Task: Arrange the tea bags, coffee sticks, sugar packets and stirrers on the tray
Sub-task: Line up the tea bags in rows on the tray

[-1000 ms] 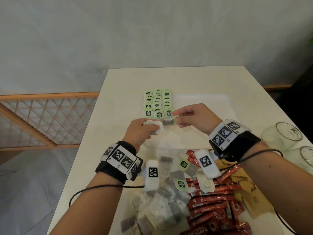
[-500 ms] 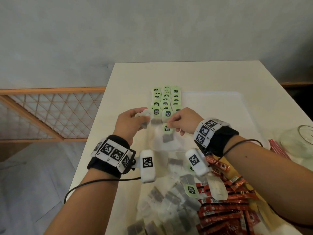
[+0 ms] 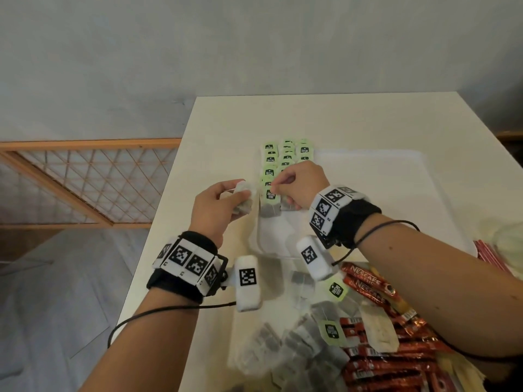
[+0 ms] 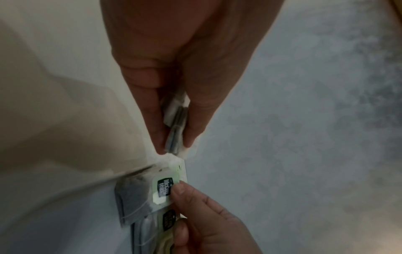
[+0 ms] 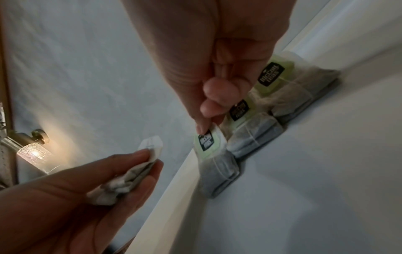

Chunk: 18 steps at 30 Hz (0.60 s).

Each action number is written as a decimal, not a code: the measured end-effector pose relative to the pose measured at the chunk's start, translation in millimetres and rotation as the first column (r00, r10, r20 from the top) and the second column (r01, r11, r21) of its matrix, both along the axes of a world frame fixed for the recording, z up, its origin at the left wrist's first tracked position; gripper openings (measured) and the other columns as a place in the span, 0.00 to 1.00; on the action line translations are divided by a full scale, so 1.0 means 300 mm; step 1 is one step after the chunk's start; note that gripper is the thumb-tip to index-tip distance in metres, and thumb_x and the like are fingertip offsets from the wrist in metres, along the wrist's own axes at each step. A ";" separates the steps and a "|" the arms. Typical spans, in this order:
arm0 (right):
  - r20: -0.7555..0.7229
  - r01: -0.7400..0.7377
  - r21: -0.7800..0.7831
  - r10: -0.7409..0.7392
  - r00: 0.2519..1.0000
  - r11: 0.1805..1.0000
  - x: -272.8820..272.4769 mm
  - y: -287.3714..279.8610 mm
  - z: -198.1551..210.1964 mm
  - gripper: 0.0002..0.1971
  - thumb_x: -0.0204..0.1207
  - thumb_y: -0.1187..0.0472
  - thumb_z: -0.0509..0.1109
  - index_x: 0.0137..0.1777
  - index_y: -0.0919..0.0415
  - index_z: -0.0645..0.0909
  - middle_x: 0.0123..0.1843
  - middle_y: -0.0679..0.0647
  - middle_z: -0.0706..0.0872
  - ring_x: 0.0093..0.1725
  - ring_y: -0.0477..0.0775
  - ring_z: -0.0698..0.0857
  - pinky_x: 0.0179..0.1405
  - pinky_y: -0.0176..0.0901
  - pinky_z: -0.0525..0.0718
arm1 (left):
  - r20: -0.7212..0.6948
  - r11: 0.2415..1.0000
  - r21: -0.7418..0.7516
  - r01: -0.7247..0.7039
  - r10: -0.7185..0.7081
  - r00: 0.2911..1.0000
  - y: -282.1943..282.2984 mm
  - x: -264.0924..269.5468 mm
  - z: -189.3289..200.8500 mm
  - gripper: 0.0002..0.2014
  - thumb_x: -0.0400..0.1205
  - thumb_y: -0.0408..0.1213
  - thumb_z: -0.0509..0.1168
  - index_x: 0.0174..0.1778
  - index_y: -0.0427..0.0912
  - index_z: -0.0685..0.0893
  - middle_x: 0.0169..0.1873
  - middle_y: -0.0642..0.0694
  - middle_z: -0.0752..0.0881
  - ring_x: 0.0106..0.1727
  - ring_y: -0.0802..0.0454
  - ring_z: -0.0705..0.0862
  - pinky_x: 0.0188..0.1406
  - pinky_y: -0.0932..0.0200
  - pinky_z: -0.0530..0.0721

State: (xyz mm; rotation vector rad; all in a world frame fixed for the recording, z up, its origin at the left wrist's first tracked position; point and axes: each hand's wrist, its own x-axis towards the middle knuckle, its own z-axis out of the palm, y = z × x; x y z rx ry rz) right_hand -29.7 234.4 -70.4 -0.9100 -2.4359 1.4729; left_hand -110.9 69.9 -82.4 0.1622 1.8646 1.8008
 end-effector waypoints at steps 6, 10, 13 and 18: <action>-0.110 -0.006 -0.113 -0.007 0.994 0.994 0.065 0.005 0.046 0.09 0.74 0.52 0.77 0.48 0.56 0.89 0.40 0.51 0.89 0.24 0.45 0.81 0.21 0.36 0.78 | -0.007 0.990 0.067 0.125 -0.124 0.992 0.028 0.070 0.030 0.10 0.77 0.28 0.74 0.52 0.43 0.89 0.47 0.43 0.89 0.45 0.51 0.88 0.45 0.57 0.90; -0.098 -0.110 -0.164 0.095 0.991 0.980 0.132 0.002 0.077 0.05 0.75 0.58 0.76 0.45 0.60 0.88 0.33 0.53 0.86 0.27 0.45 0.80 0.27 0.37 0.81 | -0.040 0.980 0.033 0.196 -0.194 0.980 0.056 0.117 0.050 0.11 0.78 0.29 0.74 0.56 0.38 0.88 0.48 0.40 0.89 0.44 0.49 0.88 0.41 0.57 0.90; -0.117 -0.134 -0.183 0.114 0.987 0.974 0.179 0.014 0.089 0.03 0.77 0.63 0.74 0.44 0.63 0.85 0.31 0.56 0.84 0.30 0.49 0.82 0.28 0.37 0.83 | -0.040 0.944 -0.029 0.329 -0.330 0.943 0.065 0.143 0.081 0.12 0.79 0.34 0.74 0.58 0.37 0.88 0.49 0.41 0.88 0.40 0.54 0.89 0.34 0.61 0.89; -0.100 0.015 -0.181 -0.033 0.994 0.983 0.257 0.037 0.099 0.05 0.80 0.63 0.70 0.44 0.63 0.79 0.40 0.66 0.87 0.35 0.64 0.85 0.33 0.51 0.85 | -0.277 0.941 -0.183 0.283 -0.326 0.904 0.061 0.176 0.128 0.08 0.78 0.35 0.75 0.52 0.42 0.91 0.45 0.47 0.89 0.29 0.53 0.88 0.23 0.60 0.85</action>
